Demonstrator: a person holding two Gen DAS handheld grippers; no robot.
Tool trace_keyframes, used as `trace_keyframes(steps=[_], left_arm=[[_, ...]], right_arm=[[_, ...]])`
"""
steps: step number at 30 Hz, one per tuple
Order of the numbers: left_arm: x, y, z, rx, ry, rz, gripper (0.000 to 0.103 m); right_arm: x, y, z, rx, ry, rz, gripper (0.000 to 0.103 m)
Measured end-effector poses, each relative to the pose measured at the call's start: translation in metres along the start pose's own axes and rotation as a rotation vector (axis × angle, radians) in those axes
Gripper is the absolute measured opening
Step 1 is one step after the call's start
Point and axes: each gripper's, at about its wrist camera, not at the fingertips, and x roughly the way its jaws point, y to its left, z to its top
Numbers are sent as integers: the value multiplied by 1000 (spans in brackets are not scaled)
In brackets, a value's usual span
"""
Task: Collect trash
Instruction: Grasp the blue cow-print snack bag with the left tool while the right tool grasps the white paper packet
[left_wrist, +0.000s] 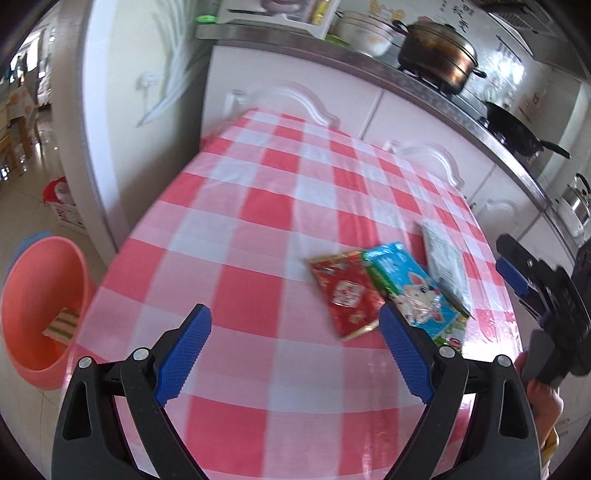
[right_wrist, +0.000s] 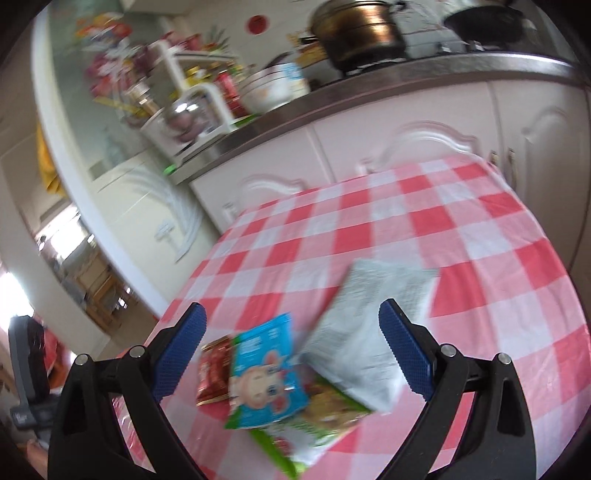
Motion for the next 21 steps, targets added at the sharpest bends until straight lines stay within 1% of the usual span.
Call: trace_keyframes(steps=[3,8,10,13,17,18,19,21], left_arm=[[7,-16,-2,14,23,-29,91],[22,-45,-4,32,84,-115,91],[30,-60,-3,33,110,-153,91],[42,-78,-2,35,139,-191,91],[59,-94,2,34,163,-198,91],[63,-96,3,32,169,-196,91],[68,-99,4,29,176,-195,91],[74,-102,5,22,186,-196,91]], right_arm=[[1,-23,5,50,6,-35,95],[7,-50,10,85,40,-76,95],[13,-56,10,86,61,-93,95],[20,-62,9,88,87,-111,95],[26,-59,8,53,112,-130,93],[28,-57,8,45,119,-131,87],[30,-57,7,43,133,-130,78],[35,-57,6,48,159,-125,74]])
